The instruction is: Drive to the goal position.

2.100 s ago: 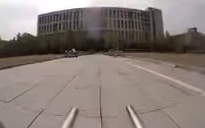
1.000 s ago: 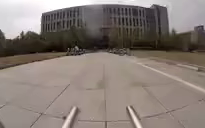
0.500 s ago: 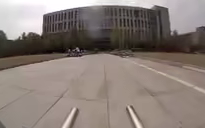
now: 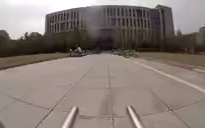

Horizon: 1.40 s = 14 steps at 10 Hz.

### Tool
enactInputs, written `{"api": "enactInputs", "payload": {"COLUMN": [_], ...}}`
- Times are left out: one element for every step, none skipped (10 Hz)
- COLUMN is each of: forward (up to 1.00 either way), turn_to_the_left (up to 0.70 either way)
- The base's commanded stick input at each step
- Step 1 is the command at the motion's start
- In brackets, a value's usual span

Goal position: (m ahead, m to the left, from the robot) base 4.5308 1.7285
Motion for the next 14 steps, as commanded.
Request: {"api": "enactInputs", "payload": {"forward": [0.7,0.7,0.7,0.7,0.7,0.7,0.7,0.7,0.7,0.7,0.7,0.7,0.07,0.0], "turn_to_the_left": [0.0,0.0,0.0,0.0,0.0,0.0,0.0,0.0,0.0,0.0,0.0,0.0,0.0,0.0]}}
